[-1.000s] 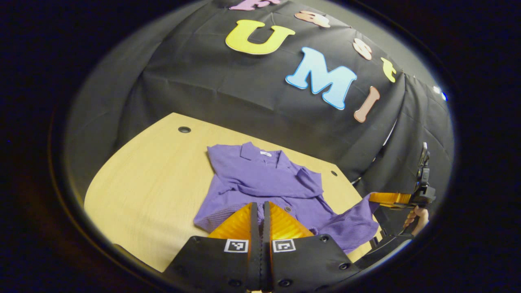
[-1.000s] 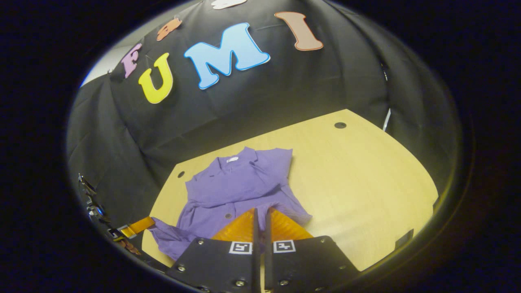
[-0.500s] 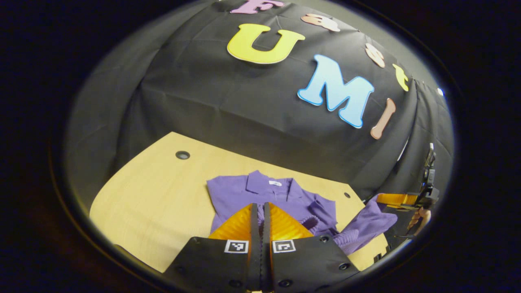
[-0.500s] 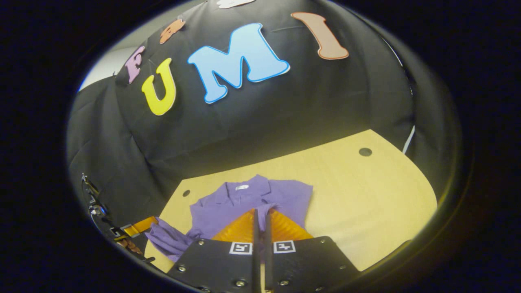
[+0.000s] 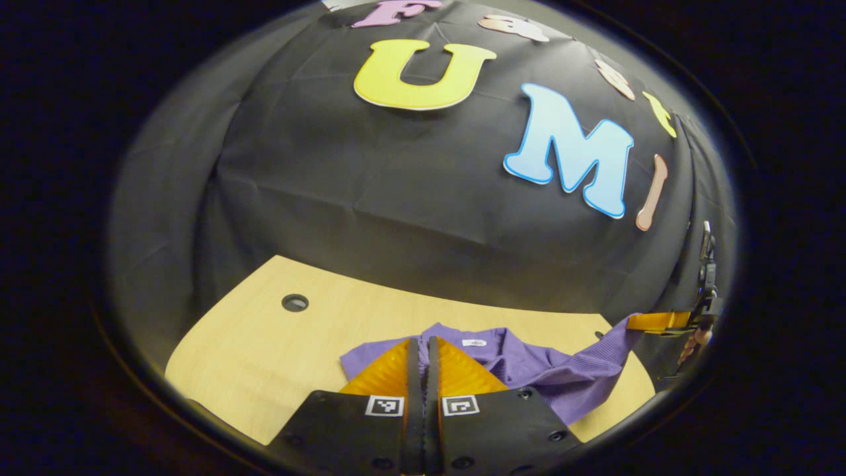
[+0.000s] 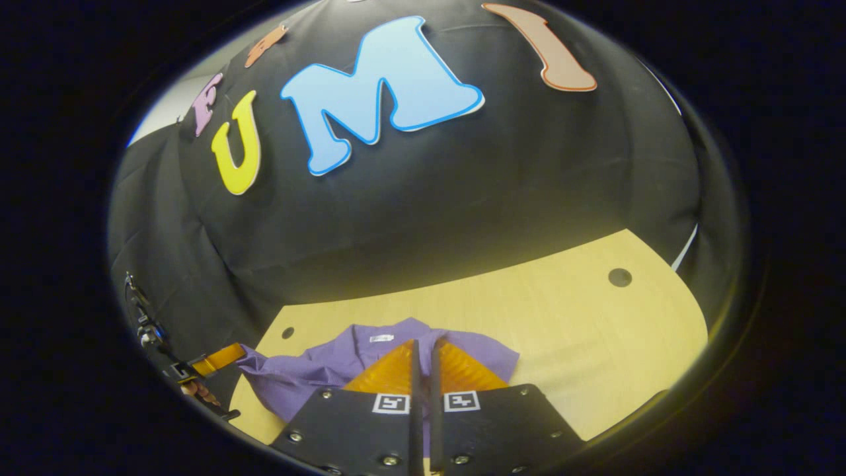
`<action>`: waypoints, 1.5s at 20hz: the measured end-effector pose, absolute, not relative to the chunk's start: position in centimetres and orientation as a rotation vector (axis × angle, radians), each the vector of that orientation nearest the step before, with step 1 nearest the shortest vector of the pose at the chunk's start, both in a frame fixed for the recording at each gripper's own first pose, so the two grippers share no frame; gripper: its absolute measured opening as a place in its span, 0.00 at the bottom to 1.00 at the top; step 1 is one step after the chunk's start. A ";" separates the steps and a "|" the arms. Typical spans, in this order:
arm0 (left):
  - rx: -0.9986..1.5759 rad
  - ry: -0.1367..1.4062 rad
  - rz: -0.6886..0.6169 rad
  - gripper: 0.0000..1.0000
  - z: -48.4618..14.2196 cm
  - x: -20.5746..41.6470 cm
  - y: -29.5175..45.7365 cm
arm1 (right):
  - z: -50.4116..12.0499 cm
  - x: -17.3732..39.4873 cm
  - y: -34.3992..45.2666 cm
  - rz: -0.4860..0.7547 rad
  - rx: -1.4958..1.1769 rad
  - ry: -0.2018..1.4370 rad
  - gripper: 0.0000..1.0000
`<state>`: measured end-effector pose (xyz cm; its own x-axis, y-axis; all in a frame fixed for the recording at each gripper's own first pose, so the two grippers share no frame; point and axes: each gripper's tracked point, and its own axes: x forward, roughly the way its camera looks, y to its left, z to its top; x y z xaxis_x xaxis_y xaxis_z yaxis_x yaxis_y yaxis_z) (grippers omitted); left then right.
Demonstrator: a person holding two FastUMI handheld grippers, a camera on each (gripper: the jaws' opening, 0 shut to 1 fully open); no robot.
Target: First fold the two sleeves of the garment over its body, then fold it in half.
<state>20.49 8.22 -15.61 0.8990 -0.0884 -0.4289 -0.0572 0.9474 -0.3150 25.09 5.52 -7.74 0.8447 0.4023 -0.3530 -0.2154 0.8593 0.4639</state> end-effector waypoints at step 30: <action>-0.114 0.433 0.021 0.46 -18.6 27.4 6.0 | -10.4 31.8 6.6 0.229 0.025 0.406 0.48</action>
<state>27.37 5.98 -18.58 0.9077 -0.0038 -0.4196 -0.0448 0.9934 -0.1057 31.79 6.56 -10.40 0.8933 0.2258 -0.3887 -0.2160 0.9739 0.0695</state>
